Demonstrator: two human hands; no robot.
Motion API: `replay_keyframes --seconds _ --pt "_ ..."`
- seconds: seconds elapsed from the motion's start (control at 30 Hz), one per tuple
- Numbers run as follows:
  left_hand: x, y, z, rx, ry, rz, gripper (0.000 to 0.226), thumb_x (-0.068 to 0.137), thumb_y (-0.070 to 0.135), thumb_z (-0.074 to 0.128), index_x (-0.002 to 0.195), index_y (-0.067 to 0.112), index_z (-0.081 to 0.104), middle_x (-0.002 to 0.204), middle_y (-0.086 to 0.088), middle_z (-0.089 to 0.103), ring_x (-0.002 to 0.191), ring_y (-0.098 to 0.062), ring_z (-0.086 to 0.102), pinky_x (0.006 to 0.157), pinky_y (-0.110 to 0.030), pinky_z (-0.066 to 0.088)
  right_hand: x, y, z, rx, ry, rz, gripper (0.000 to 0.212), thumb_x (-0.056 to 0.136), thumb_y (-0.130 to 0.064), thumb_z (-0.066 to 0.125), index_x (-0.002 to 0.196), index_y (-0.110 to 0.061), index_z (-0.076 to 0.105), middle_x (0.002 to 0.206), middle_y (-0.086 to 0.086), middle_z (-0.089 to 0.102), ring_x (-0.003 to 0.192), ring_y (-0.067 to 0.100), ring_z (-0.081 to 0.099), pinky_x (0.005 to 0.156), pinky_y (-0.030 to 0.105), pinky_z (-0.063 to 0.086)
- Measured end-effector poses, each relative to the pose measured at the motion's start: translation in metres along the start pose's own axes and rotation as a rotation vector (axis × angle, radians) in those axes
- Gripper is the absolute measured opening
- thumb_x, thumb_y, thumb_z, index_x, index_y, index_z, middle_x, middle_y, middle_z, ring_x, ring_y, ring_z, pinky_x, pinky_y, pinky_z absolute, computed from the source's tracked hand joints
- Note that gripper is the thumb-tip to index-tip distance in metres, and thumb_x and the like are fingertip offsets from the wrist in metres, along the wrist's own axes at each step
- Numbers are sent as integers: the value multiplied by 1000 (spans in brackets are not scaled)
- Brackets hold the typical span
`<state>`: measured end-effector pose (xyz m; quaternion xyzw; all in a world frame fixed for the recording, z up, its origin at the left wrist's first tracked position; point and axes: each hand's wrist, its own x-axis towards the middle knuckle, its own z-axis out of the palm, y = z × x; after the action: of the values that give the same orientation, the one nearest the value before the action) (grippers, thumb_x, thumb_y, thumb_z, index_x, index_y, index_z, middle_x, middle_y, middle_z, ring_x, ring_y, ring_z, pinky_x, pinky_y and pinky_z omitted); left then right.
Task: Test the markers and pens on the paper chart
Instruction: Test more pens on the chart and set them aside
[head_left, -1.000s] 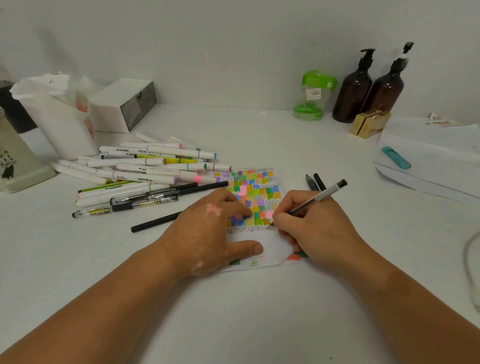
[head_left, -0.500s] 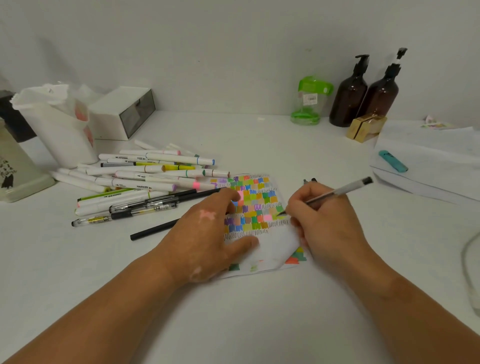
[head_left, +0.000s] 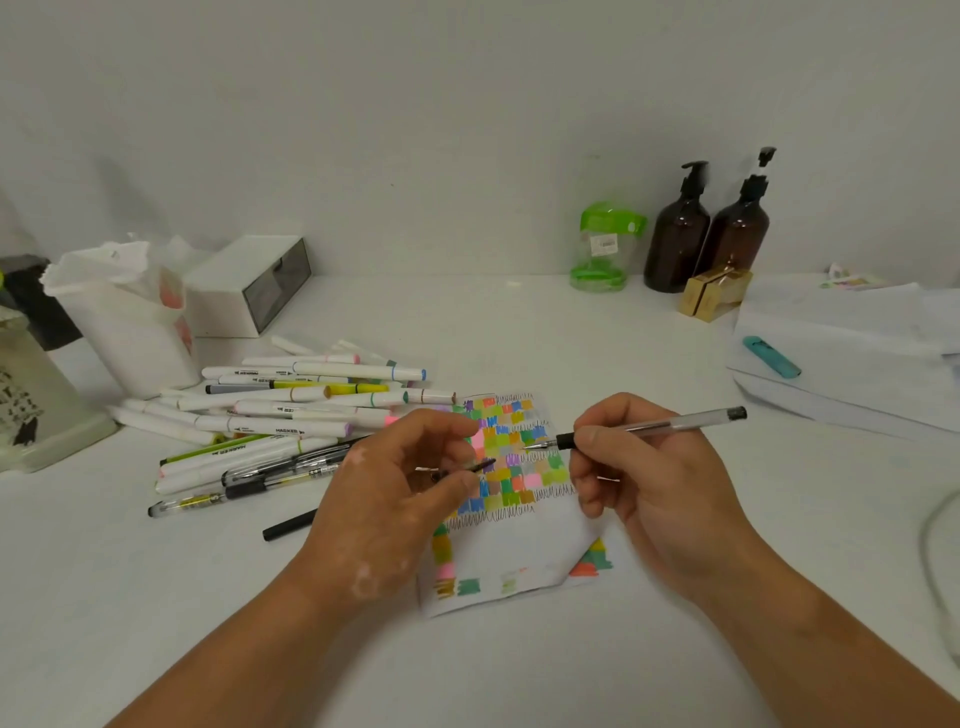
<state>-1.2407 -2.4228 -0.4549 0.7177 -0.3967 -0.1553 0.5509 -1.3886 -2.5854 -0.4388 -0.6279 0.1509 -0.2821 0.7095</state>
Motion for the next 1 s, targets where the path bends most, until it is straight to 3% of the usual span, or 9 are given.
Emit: replay_keyframes --seconds 0.17,0.4,0.53,0.6,0.7,1.0 --pt "1 2 3 -166 -1 -3 34 63 25 84 93 36 72 88 2 73 83 -14 71 78 -20 57 -2 -1 2 -59 -27 -11 8 77 -16 68 72 -20 73 63 9 66 52 17 58 49 24 49" --pt "-3 4 6 -137 -31 43 33 62 28 85 91 35 71 89 1 74 86 -17 72 81 -23 58 -7 1 8 -155 -96 27 2 81 -16 74 80 -17 75 67 9 69 55 19 62 52 27 52" --pt "-6 9 8 -124 -40 71 33 59 34 85 89 36 72 87 5 75 85 -15 72 77 -19 57 -9 2 10 -233 -129 23 10 88 -12 75 83 -21 76 66 4 70 57 15 63 54 25 54" --pt "-6 12 8 -149 -25 75 31 57 33 86 86 34 73 85 5 74 82 -14 71 75 -19 57 -9 0 10 -204 -138 38 1 84 -23 76 83 -23 77 66 3 70 58 13 63 56 23 54" --pt "-7 14 9 -190 -2 82 29 56 28 87 81 32 74 82 3 74 78 -12 70 73 -21 57 -8 -2 9 -146 -148 55 19 71 -36 77 83 -21 78 67 4 70 59 14 64 57 23 54" --pt "-6 12 9 -153 30 102 27 58 30 87 81 32 73 81 4 73 77 -13 70 73 -25 58 -11 1 15 -66 -120 91 20 69 -37 79 80 -20 78 66 5 67 56 14 60 54 24 53"
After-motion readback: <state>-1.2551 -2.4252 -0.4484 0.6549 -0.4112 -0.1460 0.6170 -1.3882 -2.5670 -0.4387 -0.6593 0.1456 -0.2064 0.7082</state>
